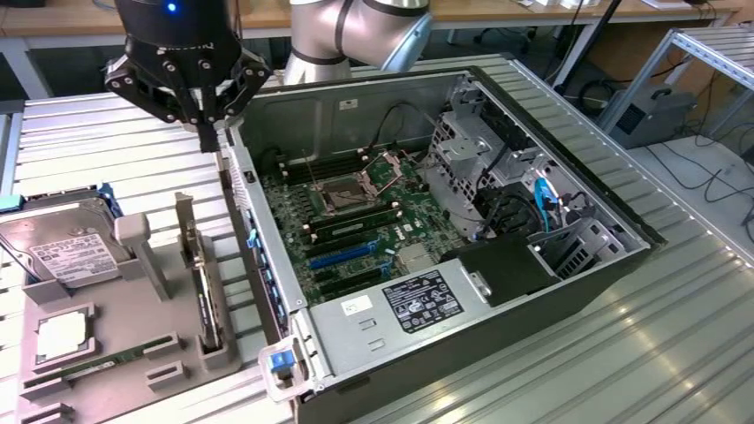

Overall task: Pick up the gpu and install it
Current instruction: 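Reach for the gpu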

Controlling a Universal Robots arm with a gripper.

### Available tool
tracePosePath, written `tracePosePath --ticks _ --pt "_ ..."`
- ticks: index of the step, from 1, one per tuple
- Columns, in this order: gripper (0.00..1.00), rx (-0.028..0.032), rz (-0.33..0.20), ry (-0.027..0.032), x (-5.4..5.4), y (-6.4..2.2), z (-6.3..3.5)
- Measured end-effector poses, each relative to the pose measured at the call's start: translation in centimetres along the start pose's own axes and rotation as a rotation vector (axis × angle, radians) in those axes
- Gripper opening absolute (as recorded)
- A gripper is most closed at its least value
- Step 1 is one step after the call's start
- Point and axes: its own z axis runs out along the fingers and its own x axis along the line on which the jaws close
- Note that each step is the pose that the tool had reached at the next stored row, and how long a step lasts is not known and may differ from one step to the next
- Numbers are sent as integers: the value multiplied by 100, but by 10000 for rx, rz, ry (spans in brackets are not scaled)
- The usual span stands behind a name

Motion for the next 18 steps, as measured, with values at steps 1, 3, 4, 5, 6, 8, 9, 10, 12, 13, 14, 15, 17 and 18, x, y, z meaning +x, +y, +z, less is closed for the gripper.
tracePosePath --ticks 1,3,4,5,6,8,9,10,12,13,14,15,17,18 --pt "11 1 0 0 15 -1 -1" --pt "11 0 -1 0 17 -1 0" --pt "11 0 -1 1 18 -7 -1" --pt "11 0 -1 1 19 -21 -1" --pt "11 0 -1 0 22 -39 -2" --pt "11 0 0 0 30 -74 -4" --pt "11 0 -1 1 33 -93 -5" --pt "11 0 0 1 35 -110 -6" --pt "11 0 -1 0 35 -144 -7" --pt "11 1 0 1 34 -162 -8" --pt "11 1 0 0 33 -183 -9" --pt "11 0 -1 1 31 -215 -10" --pt "11 1 -1 1 29 -262 -12" --pt "11 1 -1 1 27 -295 -13"
